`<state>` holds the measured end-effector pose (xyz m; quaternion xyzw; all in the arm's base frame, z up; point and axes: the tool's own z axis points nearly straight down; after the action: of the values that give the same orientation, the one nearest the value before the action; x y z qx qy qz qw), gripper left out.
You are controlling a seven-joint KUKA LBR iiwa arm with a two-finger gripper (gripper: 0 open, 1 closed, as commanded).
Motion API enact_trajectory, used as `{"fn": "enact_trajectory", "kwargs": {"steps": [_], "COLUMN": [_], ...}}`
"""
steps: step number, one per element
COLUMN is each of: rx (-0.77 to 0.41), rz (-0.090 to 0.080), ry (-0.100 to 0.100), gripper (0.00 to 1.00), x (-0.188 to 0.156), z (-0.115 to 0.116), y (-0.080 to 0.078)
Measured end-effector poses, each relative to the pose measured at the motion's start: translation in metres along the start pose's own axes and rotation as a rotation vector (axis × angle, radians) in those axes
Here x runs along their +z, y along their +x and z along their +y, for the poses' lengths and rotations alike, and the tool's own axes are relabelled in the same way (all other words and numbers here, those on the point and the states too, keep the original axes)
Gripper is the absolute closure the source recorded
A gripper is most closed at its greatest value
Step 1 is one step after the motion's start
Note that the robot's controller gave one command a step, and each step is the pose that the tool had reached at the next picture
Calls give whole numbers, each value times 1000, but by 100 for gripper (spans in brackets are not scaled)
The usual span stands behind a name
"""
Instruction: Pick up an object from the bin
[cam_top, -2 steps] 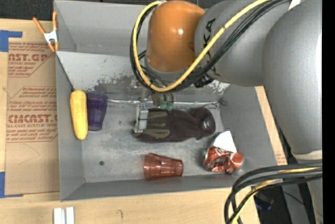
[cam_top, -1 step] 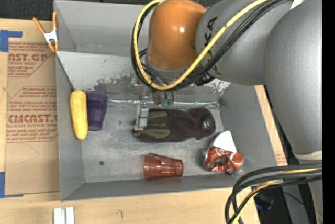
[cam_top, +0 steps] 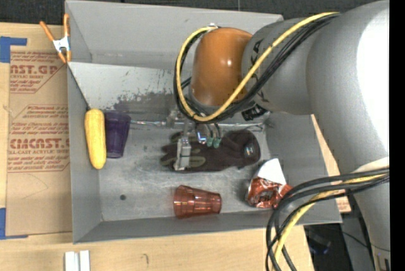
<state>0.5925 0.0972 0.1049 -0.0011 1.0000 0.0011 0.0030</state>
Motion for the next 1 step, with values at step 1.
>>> {"fn": "enact_trajectory", "kwargs": {"steps": [1], "rx": [16], "rz": [5], "ry": [2], "gripper": [0], "x": [35], "z": [-38], "y": [7]}}
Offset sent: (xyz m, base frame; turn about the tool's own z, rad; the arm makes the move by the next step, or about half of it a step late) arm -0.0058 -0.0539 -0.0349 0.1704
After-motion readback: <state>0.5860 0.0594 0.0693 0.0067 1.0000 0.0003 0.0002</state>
